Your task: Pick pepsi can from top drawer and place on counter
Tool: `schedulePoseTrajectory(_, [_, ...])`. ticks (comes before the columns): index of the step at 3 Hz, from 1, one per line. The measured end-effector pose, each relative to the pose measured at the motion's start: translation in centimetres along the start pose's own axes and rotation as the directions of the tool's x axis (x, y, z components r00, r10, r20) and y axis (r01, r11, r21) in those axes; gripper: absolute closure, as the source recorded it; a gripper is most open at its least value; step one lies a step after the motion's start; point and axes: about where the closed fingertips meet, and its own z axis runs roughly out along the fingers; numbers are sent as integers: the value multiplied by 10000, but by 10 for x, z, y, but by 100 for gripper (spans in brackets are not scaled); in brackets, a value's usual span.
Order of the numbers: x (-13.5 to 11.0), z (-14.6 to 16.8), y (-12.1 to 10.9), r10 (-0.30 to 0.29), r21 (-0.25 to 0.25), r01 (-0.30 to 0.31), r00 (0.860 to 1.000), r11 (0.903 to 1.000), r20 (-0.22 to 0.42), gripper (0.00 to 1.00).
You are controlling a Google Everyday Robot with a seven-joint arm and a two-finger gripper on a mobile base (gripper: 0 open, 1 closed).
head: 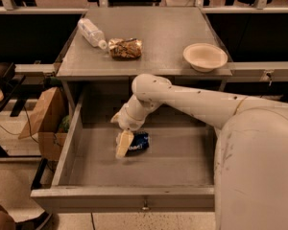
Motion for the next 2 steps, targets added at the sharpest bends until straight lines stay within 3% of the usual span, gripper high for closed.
schedulePoseTrajectory(1, [-2,-3,-1,44,19,-44,10000,10000,22,34])
schedulePoseTrajectory(2, [-2,6,-2,325,139,-327,9993,9994,163,57])
